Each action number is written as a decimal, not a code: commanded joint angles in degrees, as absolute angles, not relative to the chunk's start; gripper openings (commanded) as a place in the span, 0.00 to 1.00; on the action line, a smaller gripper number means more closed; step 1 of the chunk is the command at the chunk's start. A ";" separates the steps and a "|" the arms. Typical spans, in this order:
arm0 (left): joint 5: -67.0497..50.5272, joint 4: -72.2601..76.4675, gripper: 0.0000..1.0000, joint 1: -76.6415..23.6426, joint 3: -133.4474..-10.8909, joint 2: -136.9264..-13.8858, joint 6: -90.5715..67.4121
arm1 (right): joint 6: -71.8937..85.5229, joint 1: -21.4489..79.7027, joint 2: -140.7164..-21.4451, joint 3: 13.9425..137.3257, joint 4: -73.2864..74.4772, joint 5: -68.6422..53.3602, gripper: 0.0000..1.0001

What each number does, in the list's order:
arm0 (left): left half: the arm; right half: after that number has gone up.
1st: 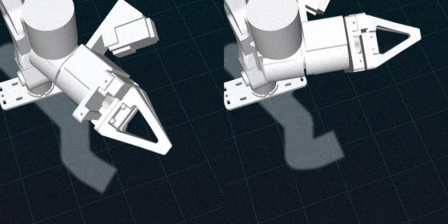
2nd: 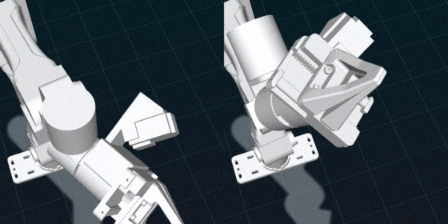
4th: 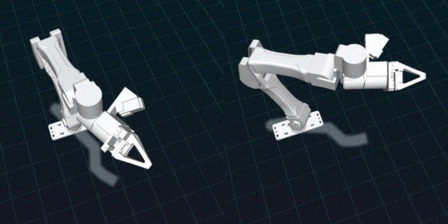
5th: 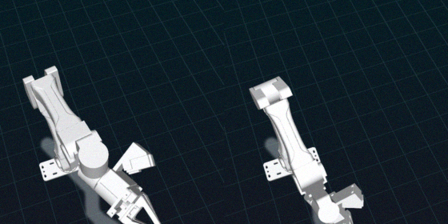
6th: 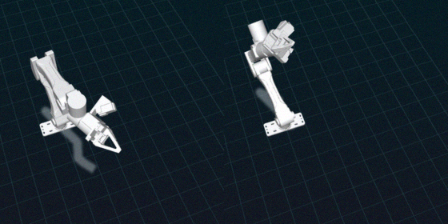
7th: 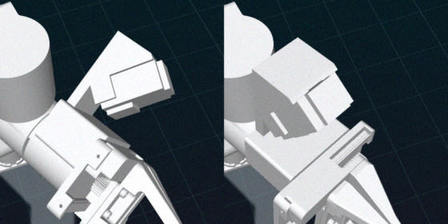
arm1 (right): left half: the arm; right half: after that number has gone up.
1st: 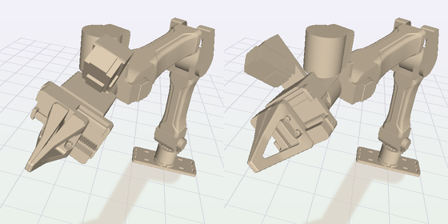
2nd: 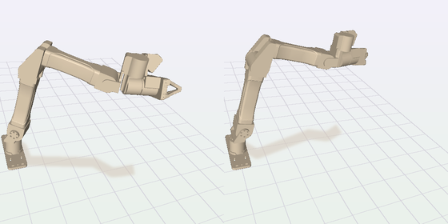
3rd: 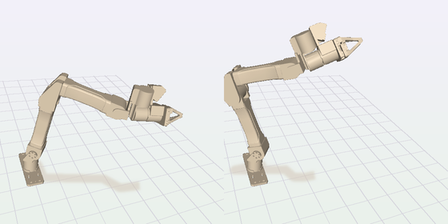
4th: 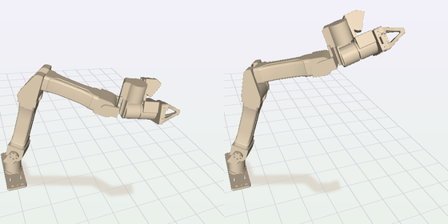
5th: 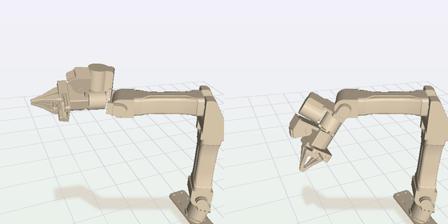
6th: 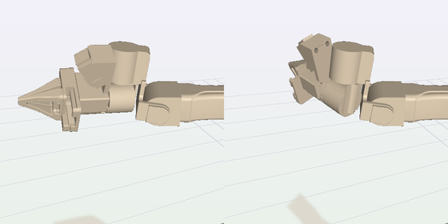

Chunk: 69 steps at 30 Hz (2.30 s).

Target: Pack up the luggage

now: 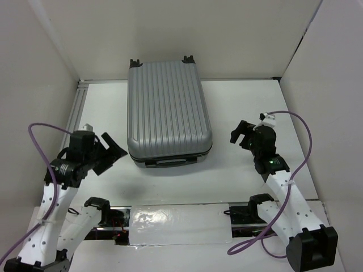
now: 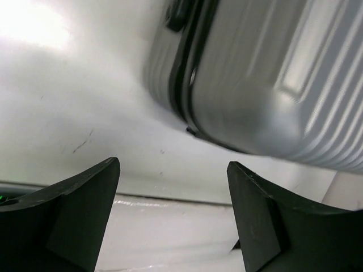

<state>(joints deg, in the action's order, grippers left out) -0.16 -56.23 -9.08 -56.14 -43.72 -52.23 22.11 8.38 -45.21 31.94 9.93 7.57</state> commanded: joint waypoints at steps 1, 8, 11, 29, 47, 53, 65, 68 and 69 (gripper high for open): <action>-3.96 -62.56 0.89 -9.76 -52.49 -40.00 -54.23 | 23.47 9.75 -44.22 33.75 15.21 6.60 0.98; -9.75 -60.03 0.85 -9.76 -46.24 -34.89 -53.71 | 23.39 13.61 -44.03 32.43 16.70 1.41 0.94; -12.65 -54.95 0.85 -9.76 -44.04 -36.47 -53.18 | 23.90 16.51 -44.56 31.82 17.31 1.41 0.92; 6.60 -42.28 0.95 -37.98 -55.72 -68.11 -63.98 | 25.31 23.47 -53.60 31.99 7.75 11.60 0.92; 12.82 -37.87 0.96 -33.92 -58.00 -69.87 -65.47 | 22.04 23.47 -61.53 37.52 0.59 18.44 0.92; 15.89 -40.44 0.95 -43.57 -50.30 -64.17 -75.82 | 26.63 24.61 -55.47 36.58 12.64 18.46 0.93; 21.44 -43.86 1.00 -57.66 -47.64 -68.47 -106.32 | 28.47 31.45 -41.57 27.95 17.15 14.77 0.88; 24.25 -42.90 1.00 -60.38 -45.53 -66.10 -116.79 | 28.48 33.22 -42.09 27.25 15.03 15.37 0.88; 26.69 -42.02 1.00 -60.99 -44.14 -65.22 -120.63 | 28.48 33.74 -42.10 27.25 14.16 15.90 0.88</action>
